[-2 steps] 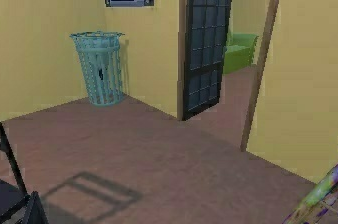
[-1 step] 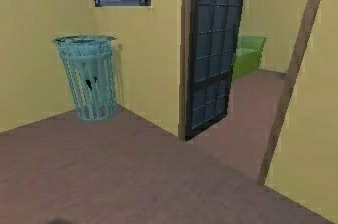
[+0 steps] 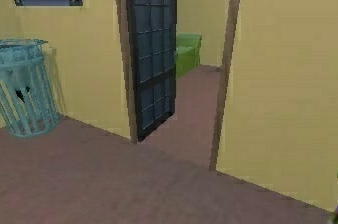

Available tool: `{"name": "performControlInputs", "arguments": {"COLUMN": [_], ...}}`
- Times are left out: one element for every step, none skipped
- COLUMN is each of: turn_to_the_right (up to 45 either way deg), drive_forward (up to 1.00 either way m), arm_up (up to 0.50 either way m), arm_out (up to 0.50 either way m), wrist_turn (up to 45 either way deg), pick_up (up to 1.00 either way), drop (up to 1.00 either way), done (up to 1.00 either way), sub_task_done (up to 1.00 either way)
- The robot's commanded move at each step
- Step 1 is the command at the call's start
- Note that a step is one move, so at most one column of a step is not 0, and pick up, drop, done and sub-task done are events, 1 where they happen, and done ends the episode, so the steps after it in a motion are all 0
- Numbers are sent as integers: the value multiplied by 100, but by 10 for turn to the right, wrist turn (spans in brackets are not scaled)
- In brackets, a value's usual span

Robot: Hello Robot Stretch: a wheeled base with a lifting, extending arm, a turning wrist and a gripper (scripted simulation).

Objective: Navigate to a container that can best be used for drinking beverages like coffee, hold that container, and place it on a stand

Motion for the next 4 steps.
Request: {"name": "performControlInputs", "arguments": {"turn_to_the_right": [0, 0, 240, 0], "drive_forward": [100, 60, 0, 40], "arm_up": [0, 0, 0, 0], "arm_out": [0, 0, 0, 0], "wrist_turn": [0, 0, 0, 0], "pick_up": [0, 0, 0, 0], "drop": [0, 0, 0, 0], "done": [0, 0, 0, 0], "sub_task_done": [0, 0, 0, 0]}}
